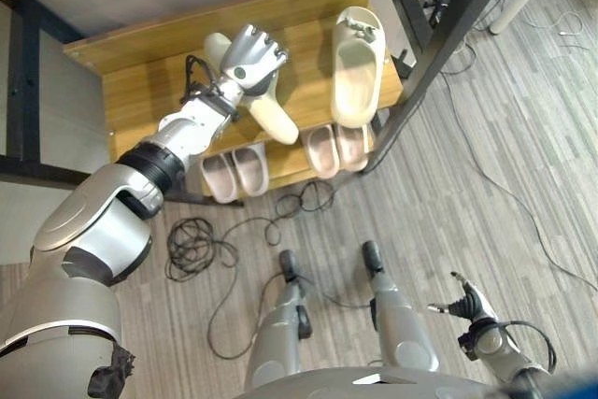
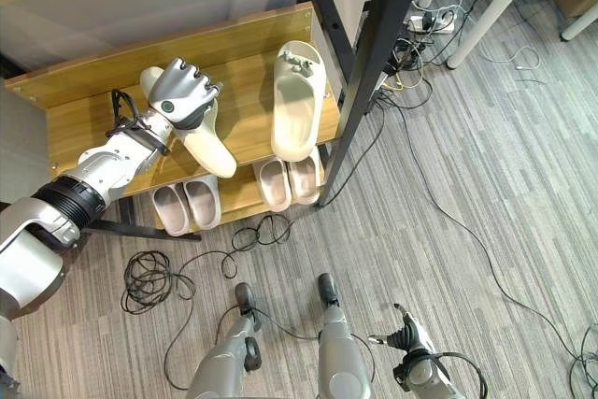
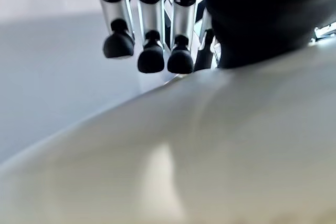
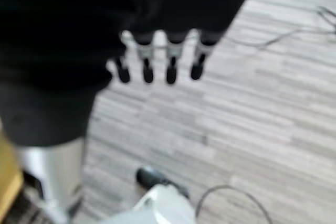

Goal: Arrange the slippers neatly on the shoe rack.

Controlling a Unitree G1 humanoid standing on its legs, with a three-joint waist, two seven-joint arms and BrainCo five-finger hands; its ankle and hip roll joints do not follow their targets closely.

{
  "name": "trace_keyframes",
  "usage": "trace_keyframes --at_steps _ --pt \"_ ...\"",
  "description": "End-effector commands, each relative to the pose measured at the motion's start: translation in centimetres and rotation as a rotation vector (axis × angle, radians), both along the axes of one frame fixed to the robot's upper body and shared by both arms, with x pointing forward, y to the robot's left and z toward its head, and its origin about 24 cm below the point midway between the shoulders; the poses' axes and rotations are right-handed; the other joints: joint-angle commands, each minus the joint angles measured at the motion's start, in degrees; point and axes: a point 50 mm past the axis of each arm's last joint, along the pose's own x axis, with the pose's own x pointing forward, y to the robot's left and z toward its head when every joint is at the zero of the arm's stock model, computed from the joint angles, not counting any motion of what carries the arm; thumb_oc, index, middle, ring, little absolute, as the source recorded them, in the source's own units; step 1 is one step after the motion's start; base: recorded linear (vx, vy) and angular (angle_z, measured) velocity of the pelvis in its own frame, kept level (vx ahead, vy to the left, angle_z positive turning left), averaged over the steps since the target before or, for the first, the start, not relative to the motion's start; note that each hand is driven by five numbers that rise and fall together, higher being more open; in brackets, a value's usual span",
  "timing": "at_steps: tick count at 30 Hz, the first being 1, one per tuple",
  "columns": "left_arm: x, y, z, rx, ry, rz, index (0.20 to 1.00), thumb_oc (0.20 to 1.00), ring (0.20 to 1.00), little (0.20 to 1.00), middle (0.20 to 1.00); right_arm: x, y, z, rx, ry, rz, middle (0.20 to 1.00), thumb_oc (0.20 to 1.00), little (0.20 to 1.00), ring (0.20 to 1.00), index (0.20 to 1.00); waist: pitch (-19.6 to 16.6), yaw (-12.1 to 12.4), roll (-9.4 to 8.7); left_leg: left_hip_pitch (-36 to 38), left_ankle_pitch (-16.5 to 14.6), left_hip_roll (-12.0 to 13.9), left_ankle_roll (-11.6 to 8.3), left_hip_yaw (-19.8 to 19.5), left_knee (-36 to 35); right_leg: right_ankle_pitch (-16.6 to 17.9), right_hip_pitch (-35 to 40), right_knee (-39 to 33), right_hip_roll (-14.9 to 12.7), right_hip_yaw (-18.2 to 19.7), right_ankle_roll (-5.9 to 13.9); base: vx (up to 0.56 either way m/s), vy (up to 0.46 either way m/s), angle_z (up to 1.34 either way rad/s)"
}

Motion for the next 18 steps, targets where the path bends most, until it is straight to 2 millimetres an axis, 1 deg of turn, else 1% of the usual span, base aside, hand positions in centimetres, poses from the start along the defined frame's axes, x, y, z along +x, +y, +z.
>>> trace_keyframes --at_steps 1,2,3,4,5,6,7,10,13,14,16,18 --pt "0.0 3.2 2.6 0.078 -0.078 0.120 0.200 0.200 0.200 0.200 0.200 0.9 -1.3 1.2 -0.057 -0.055 0.020 1.000 1.000 1.000 1.000 1.000 -0.88 -0.16 -0.28 -6.15 -8.16 -2.47 0.68 -5.86 11.00 -6.05 -3.27 9.01 -1.70 -2.14 2.98 0.03 0.010 0.07" --pt "0.0 3.4 2.6 0.093 -0.077 0.127 0.200 0.200 0.200 0.200 0.200 0.9 -1.4 1.1 -0.066 -0.050 0.030 1.000 1.000 1.000 1.000 1.000 -0.90 0.06 -0.26 -5.96 -8.65 -2.49 0.70 -5.91 11.29 -6.51 -3.04 9.27 -1.71 -2.15 2.96 0.00 0.007 0.07" --pt "0.0 3.5 2.6 0.093 -0.078 0.128 0.200 0.200 0.200 0.200 0.200 0.9 -1.3 1.1 -0.066 -0.051 0.031 1.000 1.000 1.000 1.000 1.000 -0.93 0.05 -0.26 -6.14 -8.26 -2.48 0.71 -5.89 11.14 -6.16 -3.21 9.11 -1.69 -2.14 2.95 0.01 0.008 0.06" --pt "-0.1 3.6 2.6 0.097 -0.078 0.130 0.228 0.228 0.228 0.228 0.228 0.9 -1.4 1.1 -0.069 -0.051 0.033 1.000 1.000 1.000 1.000 1.000 -0.94 0.11 -0.28 -6.09 -8.28 -2.46 0.71 -5.96 11.15 -6.20 -3.15 9.14 -1.69 -2.16 2.94 0.01 0.000 0.05" --pt "-0.1 3.7 2.6 0.098 -0.078 0.134 0.360 0.360 0.360 0.360 0.360 0.9 -1.4 1.2 -0.073 -0.051 0.035 1.000 1.000 1.000 1.000 1.000 -0.94 0.23 -0.27 -5.84 -8.73 -2.47 0.72 -6.09 11.35 -6.61 -2.97 9.38 -1.69 -2.22 2.95 0.01 0.003 0.07" --pt "-0.2 3.9 2.6 0.096 -0.081 0.140 0.849 0.849 0.849 0.849 0.849 0.9 -1.4 1.2 -0.076 -0.053 0.036 1.000 1.000 1.000 1.000 1.000 -1.02 0.28 -0.28 -5.97 -8.38 -2.44 0.73 -6.13 11.24 -6.34 -3.11 9.32 -1.65 -2.20 2.92 0.03 0.006 0.07" --pt "-0.2 4.4 2.5 0.086 -0.080 0.158 1.000 1.000 1.000 1.000 1.000 0.8 -1.4 1.2 -0.075 -0.053 0.038 1.000 1.000 1.000 1.000 1.000 -1.03 0.43 -0.41 -5.72 -8.95 -2.39 0.75 -6.27 11.61 -6.83 -2.90 9.77 -1.63 -2.18 2.90 0.01 0.004 0.06" --pt "-0.3 4.8 2.3 0.059 -0.080 0.174 1.000 1.000 1.000 1.000 1.000 0.6 -1.3 1.1 -0.077 -0.049 0.042 1.000 1.000 1.000 1.000 1.000 -1.23 0.54 -0.49 -5.77 -8.62 -2.30 0.77 -6.31 11.58 -6.59 -2.96 9.67 -1.57 -2.28 2.78 0.00 0.000 0.01" --pt "-0.3 5.5 2.2 -0.036 -0.084 0.209 1.000 1.000 1.000 1.000 1.000 0.2 -1.1 0.9 -0.072 -0.044 0.041 1.000 1.000 1.000 1.000 1.000 -1.48 0.75 -0.72 -5.68 -8.44 -2.12 0.70 -6.52 11.49 -6.75 -2.96 9.72 -1.39 -2.36 2.60 0.00 0.000 0.00" --pt "-0.3 5.5 2.2 -0.037 -0.084 0.209 1.000 1.000 1.000 1.000 1.000 0.2 -1.2 0.9 -0.073 -0.043 0.041 1.000 1.000 1.000 1.000 1.000 -1.50 0.73 -0.67 -5.67 -8.44 -2.12 0.70 -6.52 11.48 -6.76 -2.96 9.72 -1.39 -2.35 2.59 0.00 0.000 0.00" --pt "-0.5 6.3 1.8 -0.116 -0.085 0.234 1.000 1.000 1.000 1.000 1.000 -0.1 -1.0 0.8 -0.068 -0.042 0.035 1.000 1.000 1.000 1.000 1.000 -1.60 0.89 -0.92 -5.57 -8.44 -2.06 0.66 -6.61 11.53 -6.83 -2.87 9.68 -1.33 -2.38 2.50 0.00 0.000 0.00" --pt "-0.6 6.5 1.7 -0.132 -0.086 0.241 1.000 1.000 1.000 1.000 1.000 -0.1 -1.0 0.8 -0.066 -0.041 0.033 1.000 1.000 1.000 1.000 1.000 -1.65 0.90 -0.94 -5.52 -8.44 -2.05 0.64 -6.61 11.53 -6.90 -2.83 9.70 -1.26 -2.37 2.44 0.00 0.000 0.00"
